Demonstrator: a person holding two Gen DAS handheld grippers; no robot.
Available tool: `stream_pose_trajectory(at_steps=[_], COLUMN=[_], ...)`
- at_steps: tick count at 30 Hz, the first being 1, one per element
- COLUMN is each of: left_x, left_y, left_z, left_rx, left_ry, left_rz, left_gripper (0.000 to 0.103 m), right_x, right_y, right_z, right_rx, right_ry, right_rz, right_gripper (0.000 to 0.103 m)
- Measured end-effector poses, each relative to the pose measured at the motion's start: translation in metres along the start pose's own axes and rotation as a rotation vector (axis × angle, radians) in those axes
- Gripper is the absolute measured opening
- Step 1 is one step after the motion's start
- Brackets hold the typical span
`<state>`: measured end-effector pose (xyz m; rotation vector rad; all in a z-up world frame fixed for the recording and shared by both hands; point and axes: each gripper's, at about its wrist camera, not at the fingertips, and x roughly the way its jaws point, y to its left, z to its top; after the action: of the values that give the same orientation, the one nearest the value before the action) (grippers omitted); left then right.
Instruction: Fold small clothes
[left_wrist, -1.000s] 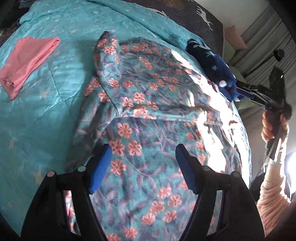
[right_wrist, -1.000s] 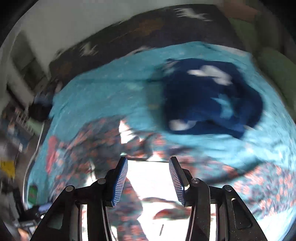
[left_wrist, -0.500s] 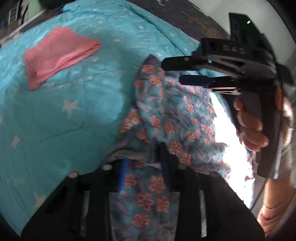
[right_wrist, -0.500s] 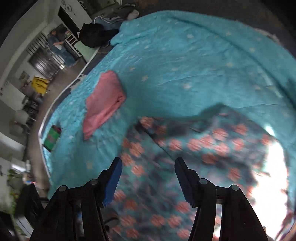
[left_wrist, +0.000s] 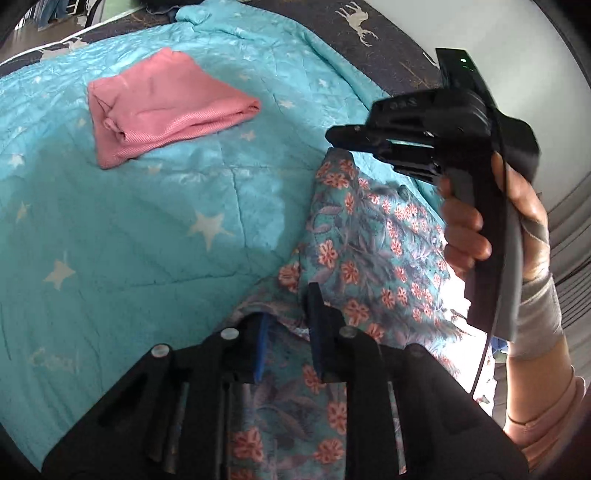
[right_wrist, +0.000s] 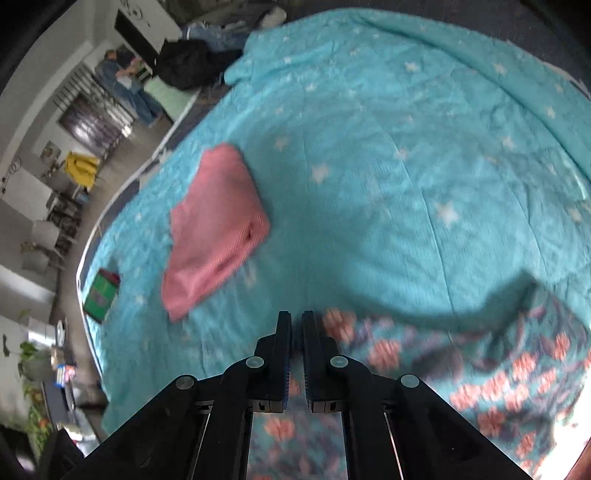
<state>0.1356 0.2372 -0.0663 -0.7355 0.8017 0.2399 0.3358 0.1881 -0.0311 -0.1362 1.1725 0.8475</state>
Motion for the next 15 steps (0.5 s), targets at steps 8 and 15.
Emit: stream_pose_trajectory(at_steps=[8,15], left_x=[-0.014,-0.063], left_y=[0.002,-0.012], left_z=[0.001,-0.009], left_rx=[-0.001,0.095], left_ry=[0.011,-0.056], left_rz=[-0.02,-0.005], left_gripper=[0.023,0.045], right_x=[-0.054,-0.155], right_y=[-0.03,-0.085], right_z=[-0.033,-0.15], right_rx=[0.037,0.089], right_ry=[-0.03,-0.073], right_rz=[-0.039,-0.126], right_gripper=[0.016,0.024])
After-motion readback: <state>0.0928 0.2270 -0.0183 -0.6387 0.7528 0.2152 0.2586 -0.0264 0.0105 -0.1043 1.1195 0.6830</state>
